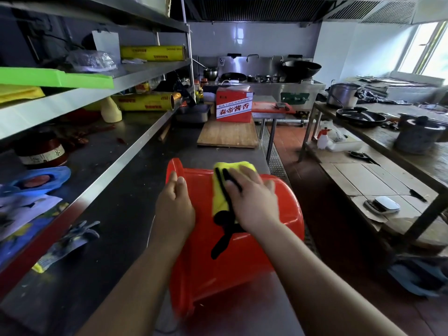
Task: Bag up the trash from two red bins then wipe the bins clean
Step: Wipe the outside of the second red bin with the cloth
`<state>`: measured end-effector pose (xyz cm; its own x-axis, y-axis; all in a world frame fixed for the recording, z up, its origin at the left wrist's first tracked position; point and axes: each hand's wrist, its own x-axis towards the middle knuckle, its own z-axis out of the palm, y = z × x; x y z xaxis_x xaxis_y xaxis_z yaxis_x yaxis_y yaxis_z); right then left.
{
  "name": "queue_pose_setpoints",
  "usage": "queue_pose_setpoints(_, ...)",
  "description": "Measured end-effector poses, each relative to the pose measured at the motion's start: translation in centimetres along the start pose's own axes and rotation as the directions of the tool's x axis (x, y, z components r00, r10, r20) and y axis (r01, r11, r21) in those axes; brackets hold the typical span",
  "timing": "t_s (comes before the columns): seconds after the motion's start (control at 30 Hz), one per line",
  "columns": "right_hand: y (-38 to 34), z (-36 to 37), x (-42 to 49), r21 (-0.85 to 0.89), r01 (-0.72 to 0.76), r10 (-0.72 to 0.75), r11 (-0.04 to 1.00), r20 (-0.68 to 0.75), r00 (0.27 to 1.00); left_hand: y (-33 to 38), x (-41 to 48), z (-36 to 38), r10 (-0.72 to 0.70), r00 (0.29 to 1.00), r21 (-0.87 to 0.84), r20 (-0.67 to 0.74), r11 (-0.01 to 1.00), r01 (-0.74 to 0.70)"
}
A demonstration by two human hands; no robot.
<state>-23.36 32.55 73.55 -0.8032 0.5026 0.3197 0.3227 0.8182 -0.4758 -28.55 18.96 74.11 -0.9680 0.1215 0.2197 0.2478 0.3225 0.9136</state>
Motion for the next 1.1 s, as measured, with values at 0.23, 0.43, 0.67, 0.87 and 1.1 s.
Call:
queue_pose_setpoints(0.23, -5.6, 2.3, -0.4, -0.026, 0.181, -0.179, 0.983, 0.057, 0.982, -0.5, 2.2, -0.3, -0.034, 0.999, -0.011, -0.008, 0.999, 0.034)
queue_pose_setpoints(0.43, -1.8, 2.3, 1.6, -0.079, 0.008, -0.005, 0.997, 0.037, 0.999, 0.0, 3.9, 0.1, -0.060, 0.998, 0.092, 0.004, 0.994, 0.059)
queue_pose_setpoints(0.67, 8.5, 0.7, 3.6, -0.110, -0.409, 0.404, 0.906, -0.065, 0.912, 0.3, 4.8, 0.6, -0.077, 0.997, 0.042, 0.004, 0.996, 0.077)
queue_pose_setpoints(0.87, 5.1, 1.4, 4.1, -0.125, -0.316, 0.310, 0.941, -0.063, 0.949, 0.3, 5.8, 1.0, -0.089, 0.996, 0.077, -0.010, 0.993, 0.089)
queue_pose_setpoints(1.1, -5.0, 4.5, 0.9, -0.088, 0.214, -0.215, 0.973, 0.001, 0.977, -0.3, 7.2, 0.8, -0.133, 0.991, 0.073, -0.006, 0.988, 0.133)
